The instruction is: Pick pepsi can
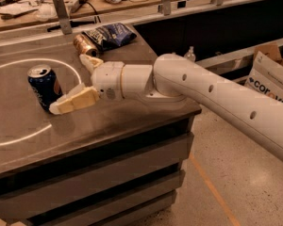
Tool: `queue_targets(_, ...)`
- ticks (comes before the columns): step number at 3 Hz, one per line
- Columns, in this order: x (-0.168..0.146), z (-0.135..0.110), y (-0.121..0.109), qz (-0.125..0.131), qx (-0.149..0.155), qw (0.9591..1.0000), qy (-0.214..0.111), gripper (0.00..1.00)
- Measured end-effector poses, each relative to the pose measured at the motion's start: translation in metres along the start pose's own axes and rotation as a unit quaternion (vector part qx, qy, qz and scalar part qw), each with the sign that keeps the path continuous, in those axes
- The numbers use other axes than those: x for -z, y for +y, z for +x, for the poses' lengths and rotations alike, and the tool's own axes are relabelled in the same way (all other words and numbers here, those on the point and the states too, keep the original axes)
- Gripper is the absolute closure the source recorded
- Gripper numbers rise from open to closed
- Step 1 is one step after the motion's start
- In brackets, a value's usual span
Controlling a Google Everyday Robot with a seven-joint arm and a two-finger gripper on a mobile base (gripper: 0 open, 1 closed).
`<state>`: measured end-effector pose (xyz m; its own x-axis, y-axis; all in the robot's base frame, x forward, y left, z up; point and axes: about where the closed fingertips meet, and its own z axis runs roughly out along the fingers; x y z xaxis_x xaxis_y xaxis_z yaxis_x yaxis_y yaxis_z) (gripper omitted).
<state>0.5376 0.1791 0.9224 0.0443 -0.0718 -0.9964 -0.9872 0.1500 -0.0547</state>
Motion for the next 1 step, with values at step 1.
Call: queue_targets(1, 0.0, 0.0, 0.0, 0.0, 0.0, 1.0, 0.0, 0.0)
